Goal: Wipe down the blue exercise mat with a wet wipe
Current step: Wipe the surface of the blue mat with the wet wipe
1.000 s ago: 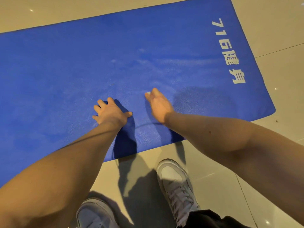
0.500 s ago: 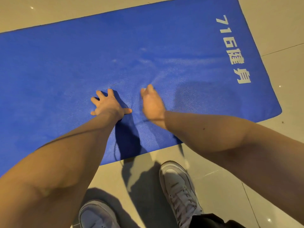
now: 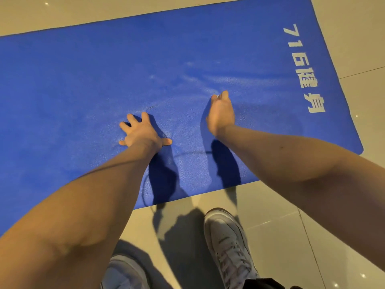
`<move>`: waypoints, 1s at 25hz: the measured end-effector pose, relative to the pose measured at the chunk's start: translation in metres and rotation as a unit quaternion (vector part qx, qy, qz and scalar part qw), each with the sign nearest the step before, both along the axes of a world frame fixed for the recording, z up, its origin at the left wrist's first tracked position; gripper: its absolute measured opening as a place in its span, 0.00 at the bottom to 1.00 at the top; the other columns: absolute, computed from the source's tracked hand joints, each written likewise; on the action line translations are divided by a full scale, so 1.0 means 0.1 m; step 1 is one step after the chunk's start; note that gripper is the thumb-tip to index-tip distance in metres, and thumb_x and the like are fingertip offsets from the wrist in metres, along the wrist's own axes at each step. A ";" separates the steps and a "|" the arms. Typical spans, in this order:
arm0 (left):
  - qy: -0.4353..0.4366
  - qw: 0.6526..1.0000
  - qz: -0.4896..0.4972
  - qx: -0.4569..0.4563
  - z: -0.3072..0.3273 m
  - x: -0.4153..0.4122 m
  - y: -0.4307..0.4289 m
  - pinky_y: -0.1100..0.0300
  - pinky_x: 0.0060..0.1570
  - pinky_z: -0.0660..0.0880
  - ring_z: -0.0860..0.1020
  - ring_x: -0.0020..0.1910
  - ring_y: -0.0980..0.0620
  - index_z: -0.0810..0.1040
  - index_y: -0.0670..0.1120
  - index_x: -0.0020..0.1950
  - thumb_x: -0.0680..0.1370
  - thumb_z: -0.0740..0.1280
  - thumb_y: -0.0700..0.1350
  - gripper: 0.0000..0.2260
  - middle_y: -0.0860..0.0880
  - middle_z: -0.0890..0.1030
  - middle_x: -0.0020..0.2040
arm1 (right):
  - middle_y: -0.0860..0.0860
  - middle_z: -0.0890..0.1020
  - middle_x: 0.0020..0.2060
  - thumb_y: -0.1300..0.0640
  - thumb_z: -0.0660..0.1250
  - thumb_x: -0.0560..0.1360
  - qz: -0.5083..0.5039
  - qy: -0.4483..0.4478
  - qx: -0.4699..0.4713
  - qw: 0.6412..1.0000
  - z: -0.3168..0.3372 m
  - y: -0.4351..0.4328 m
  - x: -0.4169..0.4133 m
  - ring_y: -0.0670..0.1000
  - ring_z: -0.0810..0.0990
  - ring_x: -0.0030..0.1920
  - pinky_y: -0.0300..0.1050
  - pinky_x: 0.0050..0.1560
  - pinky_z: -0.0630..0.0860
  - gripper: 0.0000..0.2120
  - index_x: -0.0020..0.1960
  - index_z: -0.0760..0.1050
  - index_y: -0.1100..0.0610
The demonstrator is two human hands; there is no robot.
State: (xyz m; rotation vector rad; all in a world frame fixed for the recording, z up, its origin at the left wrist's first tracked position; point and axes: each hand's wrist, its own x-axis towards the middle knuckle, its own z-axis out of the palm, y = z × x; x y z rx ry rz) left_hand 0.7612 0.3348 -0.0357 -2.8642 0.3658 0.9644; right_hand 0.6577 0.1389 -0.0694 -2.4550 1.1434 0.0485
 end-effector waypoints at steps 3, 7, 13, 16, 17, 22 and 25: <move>-0.001 1.000 0.001 -0.007 0.01 0.00 0.00 0.28 0.61 0.70 0.54 0.73 0.36 0.55 0.53 0.75 0.62 0.80 0.65 0.51 0.43 0.54 0.74 | 0.64 0.71 0.59 0.66 0.59 0.77 0.062 -0.021 0.016 0.998 0.05 0.43 0.20 0.53 0.61 0.49 0.51 0.52 0.70 0.12 0.61 0.71 0.65; -0.006 1.000 0.001 -0.011 0.01 0.00 0.01 0.29 0.61 0.70 0.54 0.73 0.36 0.55 0.53 0.76 0.62 0.80 0.65 0.52 0.43 0.53 0.74 | 0.64 0.71 0.60 0.67 0.60 0.78 0.224 -0.026 0.021 0.974 0.11 0.87 0.35 0.55 0.66 0.50 0.54 0.54 0.69 0.13 0.62 0.70 0.66; -0.004 1.000 -0.005 -0.013 -0.01 0.00 0.03 0.29 0.60 0.70 0.53 0.74 0.36 0.55 0.54 0.75 0.63 0.79 0.67 0.50 0.43 0.52 0.75 | 0.60 0.71 0.55 0.68 0.58 0.77 0.151 0.021 -0.047 0.987 0.03 0.01 0.17 0.53 0.63 0.47 0.50 0.47 0.71 0.12 0.59 0.71 0.60; 0.014 1.000 0.003 -0.016 -0.02 0.02 0.04 0.28 0.62 0.68 0.52 0.75 0.36 0.55 0.55 0.76 0.65 0.78 0.67 0.49 0.43 0.52 0.76 | 0.57 0.72 0.53 0.68 0.58 0.75 0.051 0.066 -0.055 0.995 0.03 -0.21 0.14 0.52 0.61 0.45 0.39 0.38 0.61 0.10 0.53 0.68 0.57; 0.019 0.999 0.014 -0.023 -0.02 0.03 0.03 0.28 0.63 0.67 0.53 0.74 0.36 0.56 0.55 0.76 0.66 0.77 0.67 0.47 0.43 0.53 0.75 | 0.56 0.73 0.53 0.66 0.57 0.76 0.029 0.060 -0.053 0.996 0.03 -0.15 0.17 0.52 0.62 0.45 0.39 0.40 0.60 0.09 0.54 0.69 0.58; -0.070 0.994 0.014 -0.082 0.00 0.25 -0.09 0.42 0.71 0.63 0.58 0.73 0.37 0.63 0.45 0.74 0.73 0.73 0.64 0.38 0.41 0.56 0.77 | 0.62 0.71 0.56 0.68 0.60 0.75 0.148 -0.008 -0.048 0.988 0.05 0.51 0.49 0.58 0.71 0.51 0.46 0.47 0.67 0.11 0.57 0.70 0.63; -0.051 0.994 -0.008 -0.099 -0.04 0.46 -0.13 0.41 0.73 0.62 0.52 0.77 0.38 0.58 0.49 0.78 0.74 0.74 0.60 0.40 0.43 0.50 0.80 | 0.56 0.68 0.50 0.73 0.57 0.71 0.258 -0.026 0.011 0.966 0.10 0.83 0.55 0.55 0.66 0.45 0.46 0.41 0.61 0.12 0.48 0.66 0.58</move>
